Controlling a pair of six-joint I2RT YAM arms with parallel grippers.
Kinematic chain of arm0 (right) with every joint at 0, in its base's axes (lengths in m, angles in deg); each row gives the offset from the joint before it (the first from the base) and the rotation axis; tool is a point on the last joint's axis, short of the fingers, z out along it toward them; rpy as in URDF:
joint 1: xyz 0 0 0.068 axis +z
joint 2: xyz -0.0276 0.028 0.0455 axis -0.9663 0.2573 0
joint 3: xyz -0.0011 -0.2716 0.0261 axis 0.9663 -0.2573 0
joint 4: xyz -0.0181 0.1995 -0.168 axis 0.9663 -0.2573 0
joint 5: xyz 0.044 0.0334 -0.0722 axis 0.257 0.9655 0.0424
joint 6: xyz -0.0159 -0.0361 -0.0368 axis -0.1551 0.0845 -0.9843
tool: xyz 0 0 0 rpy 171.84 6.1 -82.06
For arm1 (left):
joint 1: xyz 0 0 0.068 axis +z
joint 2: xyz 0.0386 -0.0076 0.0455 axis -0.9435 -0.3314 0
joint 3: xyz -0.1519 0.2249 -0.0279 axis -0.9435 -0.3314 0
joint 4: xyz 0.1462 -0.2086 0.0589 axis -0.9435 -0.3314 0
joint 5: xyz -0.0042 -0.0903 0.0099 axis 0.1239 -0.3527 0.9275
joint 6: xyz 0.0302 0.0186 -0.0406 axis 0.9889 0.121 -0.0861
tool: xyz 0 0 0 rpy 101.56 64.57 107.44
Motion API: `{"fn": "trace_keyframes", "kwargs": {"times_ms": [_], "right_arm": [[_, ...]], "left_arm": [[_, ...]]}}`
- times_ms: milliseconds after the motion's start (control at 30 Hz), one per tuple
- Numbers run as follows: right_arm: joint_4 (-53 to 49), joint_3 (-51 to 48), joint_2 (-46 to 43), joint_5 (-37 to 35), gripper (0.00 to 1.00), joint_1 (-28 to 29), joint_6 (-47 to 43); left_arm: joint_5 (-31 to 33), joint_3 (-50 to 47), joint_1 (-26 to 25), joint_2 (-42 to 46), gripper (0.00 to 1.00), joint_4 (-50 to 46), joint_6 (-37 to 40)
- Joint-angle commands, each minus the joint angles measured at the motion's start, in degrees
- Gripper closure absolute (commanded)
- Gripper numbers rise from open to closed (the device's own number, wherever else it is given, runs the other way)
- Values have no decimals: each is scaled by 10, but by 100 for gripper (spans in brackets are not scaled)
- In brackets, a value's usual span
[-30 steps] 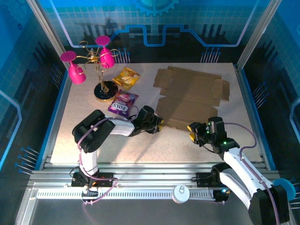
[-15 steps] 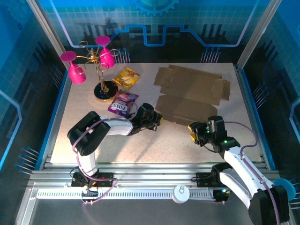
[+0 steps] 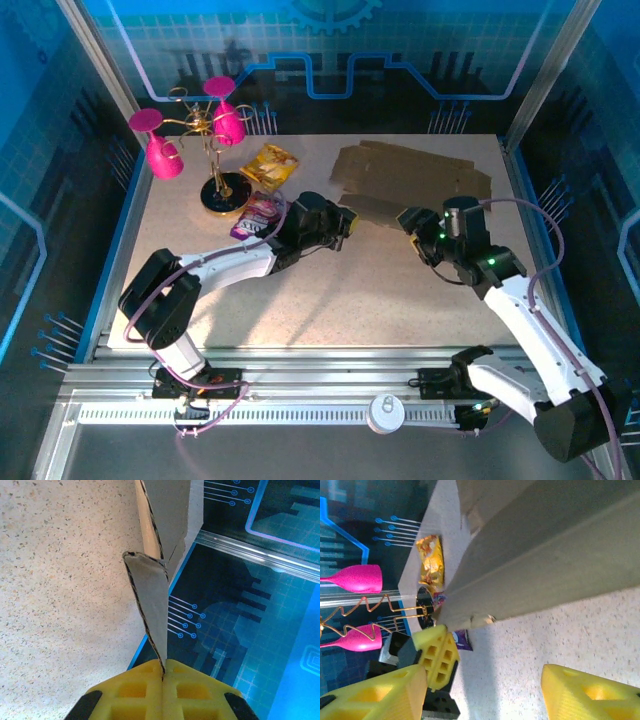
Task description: Fold the paper box
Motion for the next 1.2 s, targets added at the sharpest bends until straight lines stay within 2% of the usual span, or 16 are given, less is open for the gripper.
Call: {"fn": "trace_keyframes", "kwargs": {"times_ms": [0,100,200,300,567,633,667,767,833,867,900,967,1000,1067,1167], "right_arm": [[-21,-26,8,-18,38,40,159],[11,-32,2,-80,37,73,222],[56,-43,5,-122,37,70,259],[116,-60,26,-117,38,57,299],[173,-44,101,-103,44,41,323],[174,-37,117,-98,51,38,323],[176,-34,124,-97,58,36,325],[189,-28,132,-89,97,29,321],[171,-11,130,-82,100,21,285],[160,21,127,-79,100,16,258],[151,39,124,-76,100,12,234],[143,67,119,-60,100,4,201],[143,79,117,-49,100,-1,187],[130,104,116,-24,100,-12,166],[118,133,109,6,100,-25,139]], "left_arm": [[5,19,-2,16,100,-17,19],[1,25,-3,16,100,-13,22],[-3,25,-2,19,100,-11,22],[-3,18,-2,28,100,-9,21],[-7,10,-4,45,100,-8,24],[-8,11,-3,50,100,-10,28],[-10,13,-5,53,100,-11,31],[-15,18,-4,65,100,-21,42],[-20,24,1,78,98,-32,57],[-24,30,7,87,85,-49,68],[-28,36,16,100,68,-70,80],[-30,46,39,127,43,-118,102],[-32,47,55,143,35,-146,111],[-39,44,90,172,28,-180,116],[-51,23,147,208,24,-209,105]]}}
